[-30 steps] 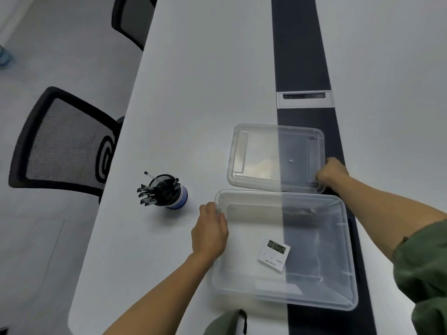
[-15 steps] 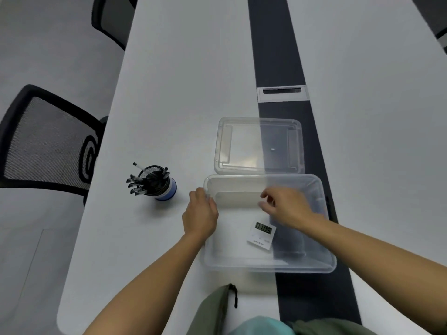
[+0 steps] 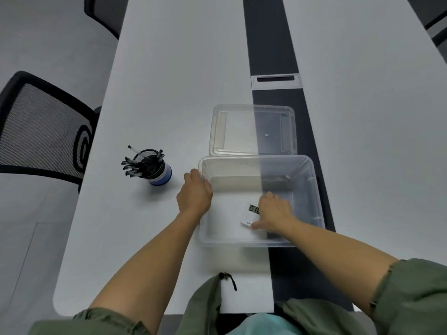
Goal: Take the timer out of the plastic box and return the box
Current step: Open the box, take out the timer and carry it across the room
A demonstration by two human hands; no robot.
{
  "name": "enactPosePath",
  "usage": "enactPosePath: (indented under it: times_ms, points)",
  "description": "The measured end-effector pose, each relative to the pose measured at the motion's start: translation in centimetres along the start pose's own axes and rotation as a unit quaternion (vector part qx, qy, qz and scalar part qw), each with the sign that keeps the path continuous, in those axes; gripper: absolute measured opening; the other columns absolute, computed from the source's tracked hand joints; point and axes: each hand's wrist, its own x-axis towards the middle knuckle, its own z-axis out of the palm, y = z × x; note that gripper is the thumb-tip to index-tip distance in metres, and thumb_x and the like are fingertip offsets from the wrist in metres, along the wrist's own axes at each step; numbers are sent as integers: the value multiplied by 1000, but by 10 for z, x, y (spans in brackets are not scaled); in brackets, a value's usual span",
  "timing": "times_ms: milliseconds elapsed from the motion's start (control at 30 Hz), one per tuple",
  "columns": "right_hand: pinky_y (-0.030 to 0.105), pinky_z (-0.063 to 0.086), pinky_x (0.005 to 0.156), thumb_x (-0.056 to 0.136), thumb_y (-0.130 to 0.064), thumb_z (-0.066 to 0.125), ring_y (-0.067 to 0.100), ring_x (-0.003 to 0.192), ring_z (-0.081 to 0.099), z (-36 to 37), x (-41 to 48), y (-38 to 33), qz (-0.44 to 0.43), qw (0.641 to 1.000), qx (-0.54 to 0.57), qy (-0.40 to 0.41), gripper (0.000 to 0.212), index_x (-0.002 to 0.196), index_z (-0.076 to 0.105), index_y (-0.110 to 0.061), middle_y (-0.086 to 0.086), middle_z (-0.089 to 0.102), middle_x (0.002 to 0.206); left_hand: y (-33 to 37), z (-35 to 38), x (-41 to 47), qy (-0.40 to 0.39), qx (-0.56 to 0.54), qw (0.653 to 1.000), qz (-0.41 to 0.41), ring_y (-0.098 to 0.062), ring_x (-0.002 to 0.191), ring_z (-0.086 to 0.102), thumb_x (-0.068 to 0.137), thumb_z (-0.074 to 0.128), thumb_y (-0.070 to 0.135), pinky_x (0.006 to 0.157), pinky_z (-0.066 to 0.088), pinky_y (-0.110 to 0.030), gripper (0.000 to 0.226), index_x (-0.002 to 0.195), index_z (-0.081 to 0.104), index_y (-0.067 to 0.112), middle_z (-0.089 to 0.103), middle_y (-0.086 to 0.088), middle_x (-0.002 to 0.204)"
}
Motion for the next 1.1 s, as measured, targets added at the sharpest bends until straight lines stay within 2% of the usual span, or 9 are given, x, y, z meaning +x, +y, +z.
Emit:
enactPosePath:
  times_ms: [100, 200, 367, 567, 667, 800, 900, 1000, 1100]
  points:
    - [33, 40, 72, 74, -47, 73, 28, 103, 58, 3, -2, 1, 4, 999, 45, 24, 65, 120, 46, -10, 9, 59, 118, 0, -1, 1, -8, -5, 1000, -1, -38, 94, 59, 99, 36, 28, 69, 41, -38, 29, 118, 43, 6, 49, -15, 119]
    - [35, 43, 73, 71, -45, 79, 30, 104, 58, 7, -3, 4, 30, 995, 97, 14, 74, 124, 43, -10, 11, 58, 118, 0, -3, 2, -25, -4, 1000, -3, -37, 95, 59, 99, 36, 28, 70, 42, -38, 30, 117, 42, 5, 49, -15, 119]
    - [31, 43, 75, 70, -46, 81, 28, 106, 58, 7, 0, 10, 52, 992, 111, -22, 63, 116, 56, -11, 10, 59, 118, -1, -10, 6, -59, 20, 998, -9, -36, 102, 58, 97, 38, 30, 76, 45, -40, 33, 120, 43, 6, 50, -15, 122]
    - [36, 45, 88, 69, -52, 79, 31, 114, 52, 16, -2, 8, 64, 989, 132, -21, 83, 130, 46, -7, 14, 50, 128, -1, -13, -3, -61, 36, 997, -30, -35, 109, 56, 96, 42, 28, 75, 42, -38, 37, 126, 41, 7, 46, -15, 128]
    - [35, 45, 85, 62, -56, 81, 30, 114, 50, 18, -5, 5, 56, 992, 115, -22, 92, 130, 41, -8, 12, 47, 127, 1, -14, -9, -48, 24, 998, -35, -36, 109, 56, 94, 43, 27, 74, 41, -38, 40, 128, 40, 7, 45, -15, 129]
    - [31, 41, 73, 62, -42, 81, 28, 109, 54, 14, -6, 0, 55, 994, 97, -7, 80, 125, 46, -9, 10, 51, 120, 2, -16, -18, -32, 19, 999, -38, -36, 110, 54, 93, 45, 27, 79, 46, -42, 41, 129, 40, 8, 43, -15, 129]
    - [31, 43, 70, 64, -43, 79, 28, 103, 58, 9, -7, 1, 44, 990, 130, 25, 78, 124, 42, -9, 10, 56, 116, 1, -20, -23, -16, 33, 999, -24, -36, 112, 51, 93, 45, 25, 83, 46, -43, 39, 126, 43, 7, 44, -16, 129]
    - [32, 44, 71, 68, -39, 81, 30, 102, 59, 0, -11, 3, 32, 981, 190, 33, 75, 125, 40, -10, 11, 54, 117, 2, -28, -27, 8, 50, 999, -1, -35, 116, 47, 93, 46, 24, 85, 43, -42, 37, 125, 46, 6, 46, -16, 129]
    - [30, 43, 75, 75, -21, 78, 30, 106, 58, -9, -13, 7, 44, 960, 273, 42, 67, 132, 43, -13, 12, 56, 123, 7, -40, -25, 26, 58, 997, 30, -34, 119, 46, 94, 45, 25, 89, 40, -42, 38, 127, 48, 6, 47, -15, 130]
